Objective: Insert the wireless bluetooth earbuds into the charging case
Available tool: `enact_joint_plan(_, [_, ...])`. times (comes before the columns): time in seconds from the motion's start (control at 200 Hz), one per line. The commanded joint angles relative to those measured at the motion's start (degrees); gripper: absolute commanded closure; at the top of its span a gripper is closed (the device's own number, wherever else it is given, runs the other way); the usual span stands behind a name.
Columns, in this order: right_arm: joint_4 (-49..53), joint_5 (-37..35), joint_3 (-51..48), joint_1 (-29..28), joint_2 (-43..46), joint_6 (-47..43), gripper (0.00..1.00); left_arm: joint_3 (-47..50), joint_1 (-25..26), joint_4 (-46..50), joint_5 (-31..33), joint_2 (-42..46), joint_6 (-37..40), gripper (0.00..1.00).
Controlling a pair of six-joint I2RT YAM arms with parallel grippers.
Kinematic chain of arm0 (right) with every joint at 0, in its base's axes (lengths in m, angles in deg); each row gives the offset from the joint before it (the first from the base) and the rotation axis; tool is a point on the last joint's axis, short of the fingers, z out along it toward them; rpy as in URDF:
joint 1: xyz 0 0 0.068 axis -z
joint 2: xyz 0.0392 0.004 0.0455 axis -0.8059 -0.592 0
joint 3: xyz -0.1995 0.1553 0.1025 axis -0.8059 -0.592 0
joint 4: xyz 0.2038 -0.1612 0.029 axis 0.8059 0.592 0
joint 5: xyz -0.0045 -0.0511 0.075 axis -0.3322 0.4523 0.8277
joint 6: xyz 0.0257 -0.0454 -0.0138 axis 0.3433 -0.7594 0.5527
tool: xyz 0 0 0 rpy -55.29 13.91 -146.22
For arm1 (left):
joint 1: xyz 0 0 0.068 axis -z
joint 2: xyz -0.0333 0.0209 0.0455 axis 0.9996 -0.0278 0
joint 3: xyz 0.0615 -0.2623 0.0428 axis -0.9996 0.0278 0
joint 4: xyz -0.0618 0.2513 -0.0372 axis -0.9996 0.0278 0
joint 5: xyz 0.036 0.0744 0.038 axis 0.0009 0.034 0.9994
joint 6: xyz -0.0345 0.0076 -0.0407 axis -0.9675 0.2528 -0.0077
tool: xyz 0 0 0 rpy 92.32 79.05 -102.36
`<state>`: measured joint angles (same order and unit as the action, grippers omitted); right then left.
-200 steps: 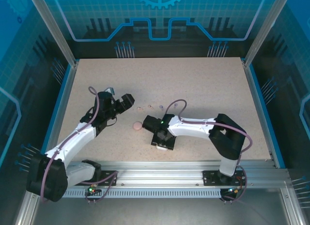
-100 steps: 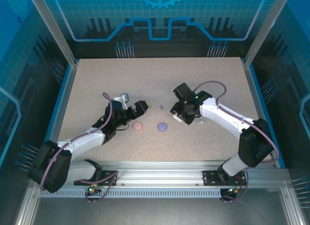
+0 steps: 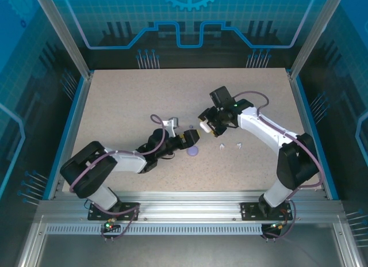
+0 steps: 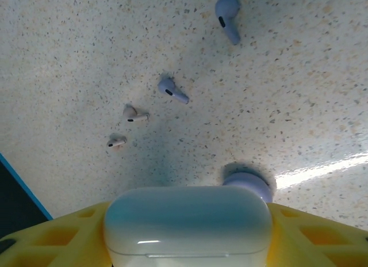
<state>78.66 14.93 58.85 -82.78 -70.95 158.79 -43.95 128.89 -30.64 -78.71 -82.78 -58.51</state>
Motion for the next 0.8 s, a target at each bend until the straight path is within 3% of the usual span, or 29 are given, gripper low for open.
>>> enact_joint_plan(0.0, [-0.9,1.6,2.4,-0.1,-0.8,2.2,0.38,-3.4,0.8,-7.6,4.2,-3.0,-0.3,0.08])
enact_joint_plan(0.105, [-0.9,1.6,2.5,-0.3,-1.1,2.8,0.38,-5.4,0.8,-9.2,4.7,-5.5,-1.3,0.2])
enact_joint_plan(0.43, [-1.5,2.2,2.3,-0.8,-1.4,3.5,0.38,-10.2,1.2,-9.9,4.8,-10.0,-2.6,0.4])
enact_joint_plan(0.795, [-2.0,2.3,1.6,-0.7,-0.8,3.8,0.38,-10.8,2.0,-9.8,5.3,-10.9,-2.8,0.53])
